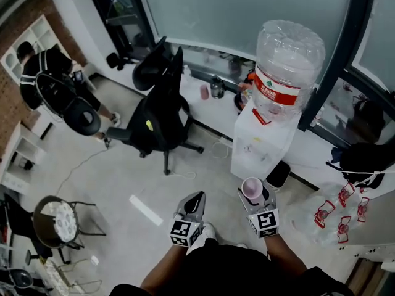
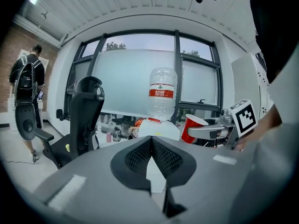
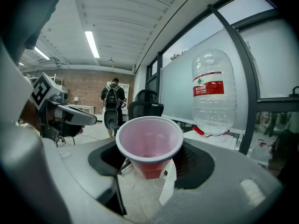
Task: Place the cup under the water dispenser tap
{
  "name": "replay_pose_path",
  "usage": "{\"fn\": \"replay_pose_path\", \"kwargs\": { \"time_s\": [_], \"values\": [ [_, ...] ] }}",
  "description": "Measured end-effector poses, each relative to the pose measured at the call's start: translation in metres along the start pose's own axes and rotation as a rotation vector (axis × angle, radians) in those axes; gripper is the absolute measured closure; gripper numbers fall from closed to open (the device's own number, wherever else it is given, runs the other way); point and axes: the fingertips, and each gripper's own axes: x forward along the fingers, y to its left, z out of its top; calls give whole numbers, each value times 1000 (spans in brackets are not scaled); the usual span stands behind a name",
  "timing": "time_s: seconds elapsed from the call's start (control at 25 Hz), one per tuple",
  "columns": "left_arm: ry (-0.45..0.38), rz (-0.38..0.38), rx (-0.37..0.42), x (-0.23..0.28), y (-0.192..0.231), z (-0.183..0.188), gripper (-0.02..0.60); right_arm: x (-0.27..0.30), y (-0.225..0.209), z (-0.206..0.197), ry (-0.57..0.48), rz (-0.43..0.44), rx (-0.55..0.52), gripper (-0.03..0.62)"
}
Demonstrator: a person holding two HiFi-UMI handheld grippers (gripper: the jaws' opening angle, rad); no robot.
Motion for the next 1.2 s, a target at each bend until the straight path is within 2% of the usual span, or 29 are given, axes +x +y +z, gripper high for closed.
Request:
{"fn": "replay_pose_path", "kwargs": {
  "time_s": [0.44, 0.72, 0.84, 1.0, 1.2],
  "values": [
    [8, -121, 2, 35, 42, 3, 565, 27, 8, -3, 48, -125, 31, 306],
    [19, -220, 17, 51, 50, 3, 565, 33, -4, -13, 75, -229, 52, 306],
    [24, -219, 31, 56, 54, 1, 565, 39, -12, -18, 91, -255, 56, 306],
    [54, -225, 31, 66, 55, -10, 565, 44, -23, -20, 105, -291, 59, 306],
    [104, -292, 51, 85, 47, -32, 565, 53, -34, -36, 137, -299, 73, 306]
  ]
}}
